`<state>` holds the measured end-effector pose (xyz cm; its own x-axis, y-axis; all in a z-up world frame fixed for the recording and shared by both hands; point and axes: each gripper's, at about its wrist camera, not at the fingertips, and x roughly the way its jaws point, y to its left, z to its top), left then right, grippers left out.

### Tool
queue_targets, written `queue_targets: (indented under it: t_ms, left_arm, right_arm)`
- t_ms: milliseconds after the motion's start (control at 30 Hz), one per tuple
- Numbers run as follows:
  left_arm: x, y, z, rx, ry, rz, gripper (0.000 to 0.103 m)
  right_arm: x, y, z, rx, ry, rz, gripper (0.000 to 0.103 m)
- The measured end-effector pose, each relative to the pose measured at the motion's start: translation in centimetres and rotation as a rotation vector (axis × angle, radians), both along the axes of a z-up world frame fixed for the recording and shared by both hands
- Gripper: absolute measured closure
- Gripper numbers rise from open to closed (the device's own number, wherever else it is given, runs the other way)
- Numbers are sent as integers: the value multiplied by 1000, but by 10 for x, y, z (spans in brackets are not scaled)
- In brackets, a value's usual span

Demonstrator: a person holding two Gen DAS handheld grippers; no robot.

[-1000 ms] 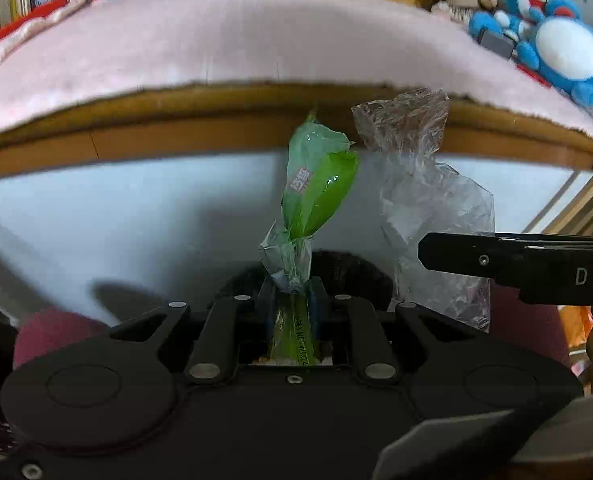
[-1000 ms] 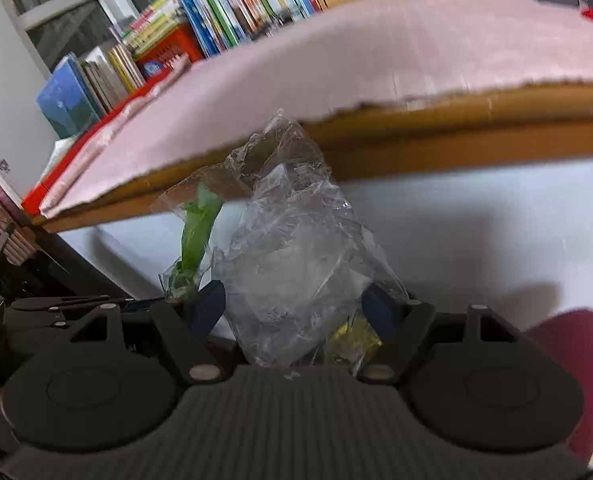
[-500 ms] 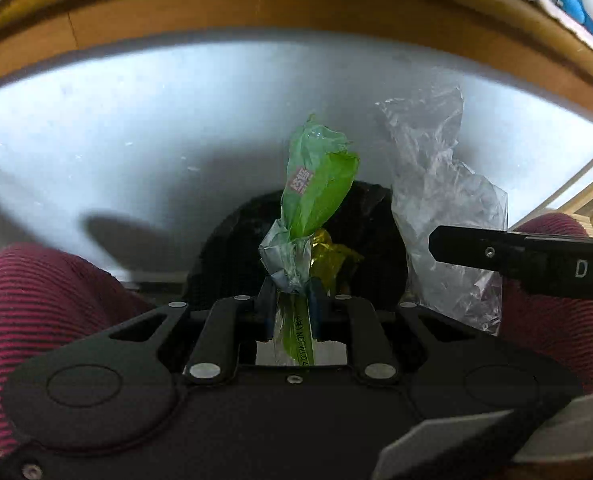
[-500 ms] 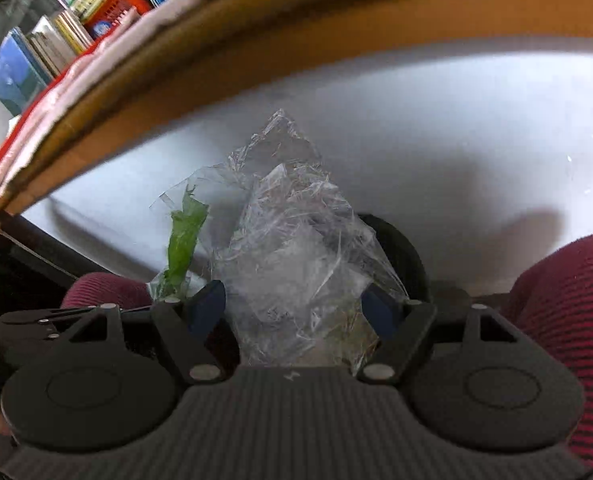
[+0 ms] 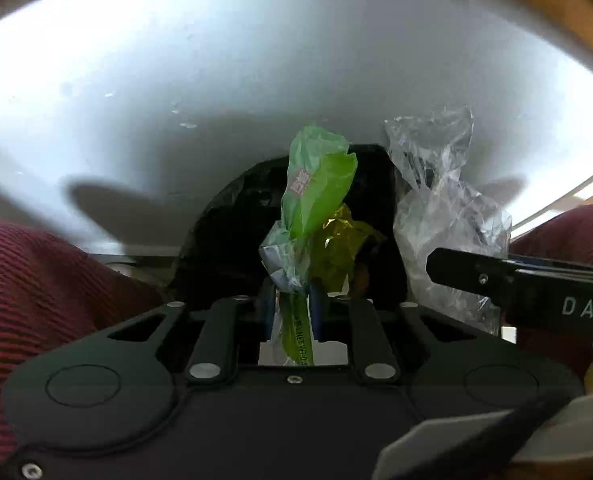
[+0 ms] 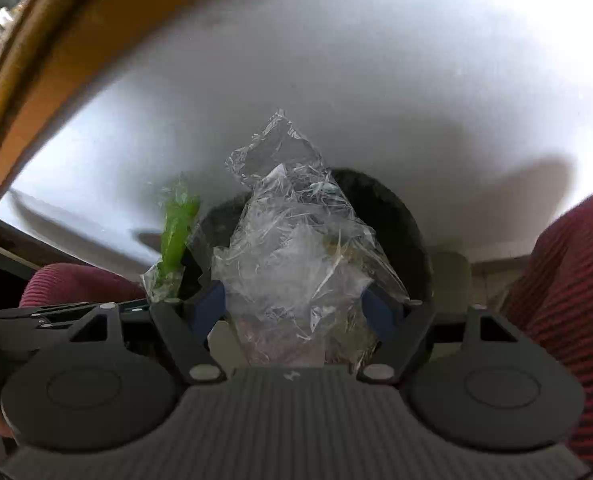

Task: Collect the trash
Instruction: 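Lower both held items into the black bin and open both tools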

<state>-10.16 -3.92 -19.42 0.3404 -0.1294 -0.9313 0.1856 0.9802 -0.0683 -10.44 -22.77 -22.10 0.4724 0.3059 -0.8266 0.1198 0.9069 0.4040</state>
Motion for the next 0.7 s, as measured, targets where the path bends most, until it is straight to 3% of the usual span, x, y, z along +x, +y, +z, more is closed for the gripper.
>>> queue_targets:
  t_ms: [300,433,533,700]
  left_arm:
    - [9,-14,-1,11,24,2,85]
    - [7,-16,-6,21,26,15,72]
    - [3,-8,-8,17,23,15,70]
    - [1,-6,-7,45,9,23,57]
  right_arm:
    - [7,2,-2,3,20,-18,24]
    - [6,2,-1,-3,14,-3,23]
    - [7,4,-2,-11,8,13,20]
    - [8,1,0,-2,6,22,15]
